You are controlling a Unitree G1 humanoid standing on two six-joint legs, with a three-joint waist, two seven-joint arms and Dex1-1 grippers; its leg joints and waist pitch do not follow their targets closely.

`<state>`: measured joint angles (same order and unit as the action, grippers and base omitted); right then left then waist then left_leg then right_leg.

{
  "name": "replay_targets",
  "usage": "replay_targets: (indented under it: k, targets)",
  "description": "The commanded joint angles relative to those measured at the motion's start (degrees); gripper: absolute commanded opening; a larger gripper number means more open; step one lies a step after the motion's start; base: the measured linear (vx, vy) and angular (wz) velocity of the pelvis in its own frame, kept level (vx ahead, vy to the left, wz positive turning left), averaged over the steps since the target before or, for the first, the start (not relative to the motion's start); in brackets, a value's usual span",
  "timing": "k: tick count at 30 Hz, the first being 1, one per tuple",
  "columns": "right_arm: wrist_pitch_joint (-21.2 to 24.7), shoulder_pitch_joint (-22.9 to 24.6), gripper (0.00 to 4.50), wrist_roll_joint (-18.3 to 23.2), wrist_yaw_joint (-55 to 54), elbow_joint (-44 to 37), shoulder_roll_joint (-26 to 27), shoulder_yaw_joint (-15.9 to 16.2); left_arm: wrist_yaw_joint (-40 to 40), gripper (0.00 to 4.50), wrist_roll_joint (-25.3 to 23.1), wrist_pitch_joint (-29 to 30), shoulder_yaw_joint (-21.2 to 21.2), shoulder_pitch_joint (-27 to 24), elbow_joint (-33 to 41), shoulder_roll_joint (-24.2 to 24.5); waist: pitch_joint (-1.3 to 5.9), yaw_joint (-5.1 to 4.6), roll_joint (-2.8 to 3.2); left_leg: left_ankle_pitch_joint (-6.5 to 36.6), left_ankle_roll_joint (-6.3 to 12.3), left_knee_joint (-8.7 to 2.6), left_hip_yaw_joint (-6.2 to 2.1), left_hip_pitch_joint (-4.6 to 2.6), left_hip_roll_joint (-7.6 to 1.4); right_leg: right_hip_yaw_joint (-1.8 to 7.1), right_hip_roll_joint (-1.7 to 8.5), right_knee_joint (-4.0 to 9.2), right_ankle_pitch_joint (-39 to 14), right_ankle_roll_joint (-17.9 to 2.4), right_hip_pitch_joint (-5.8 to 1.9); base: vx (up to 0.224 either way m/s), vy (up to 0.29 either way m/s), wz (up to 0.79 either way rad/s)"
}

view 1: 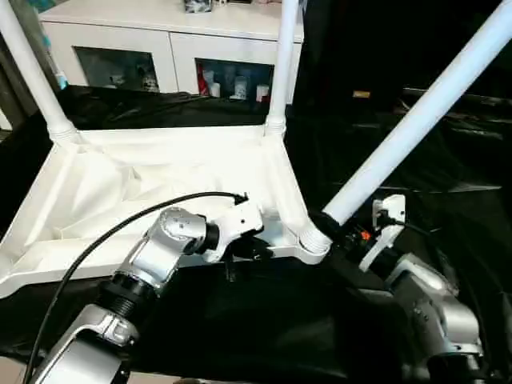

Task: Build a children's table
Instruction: Insert table leg to table base

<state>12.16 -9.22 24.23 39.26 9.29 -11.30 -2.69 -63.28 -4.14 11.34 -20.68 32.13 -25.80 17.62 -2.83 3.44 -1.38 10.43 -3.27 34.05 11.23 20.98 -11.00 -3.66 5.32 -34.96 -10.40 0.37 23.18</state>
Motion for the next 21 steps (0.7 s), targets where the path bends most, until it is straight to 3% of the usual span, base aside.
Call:
replay_targets:
  k: [1,4,5,8,9,21]
  targets:
    - [0.54,0.87,1.91,-2.41,-0.35,1.01,-0.43,1.55,1.07,0.0,2.39,-1.3,2.08,0.72,-0.76,-0.69,2.89,0.13,-0.83,17.97,0.22,-4.78,-1.46,-0.49,-2.16,2.36,3.45,5.98,-27.74,-6.78,-1.73,0.0,0.0,0.0]
    - [0.72,0.45,1.91,-5.01,1.23,0.65,-2.21,4.87,1.11,0.0,2.21,-1.46,2.06,0.73,-0.75,-0.45,2.84,0.05,-0.82,18.17,0.21,-4.84,-1.49,-0.46,-2.14,2.39,3.42,6.06,-28.08,-6.47,-1.72,0.0,0.0,0.0]
    - [0.82,0.3,1.91,-5.77,1.76,0.52,-2.82,5.81,1.07,0.0,2.18,-1.48,2.03,0.61,-0.62,-0.35,2.81,0.08,-1.23,18.18,0.36,-4.8,-1.5,-0.46,-2.16,2.37,3.48,6.02,-28.7,-6.23,-1.67,0.0,0.0,0.0]
    - [0.9,-0.11,1.91,-7.21,3.3,0.35,-4.0,7.68,1.1,0.0,1.99,-1.65,1.95,0.48,-0.67,-0.2,2.81,0.07,-1.23,17.89,0.45,-4.79,-1.44,-0.4,-2.13,2.44,3.42,6.11,-28.84,-5.87,-1.66,0.0,0.0,0.0]
    - [1.05,-0.25,1.91,-7.59,4.02,0.13,-4.41,8.35,1.14,0.0,1.94,-1.65,1.93,0.36,-0.53,-0.16,2.84,0.15,-1.75,17.35,0.8,-4.7,-1.43,-0.29,-2.09,2.42,3.51,6.03,-29.37,-5.51,-1.74,0.0,0.0,0.0]
    - [4.48,-5.25,1.91,-7.09,7.56,5.55,-5.35,9.73,0.57,0.0,1.8,-2.58,1.4,-0.34,0.12,0.16,2.72,-0.26,-2.0,19.31,0.32,-4.85,-1.66,-0.42,-2.16,2.23,3.6,6.52,-32.69,-4.88,-1.34,0.0,0.0,0.0]
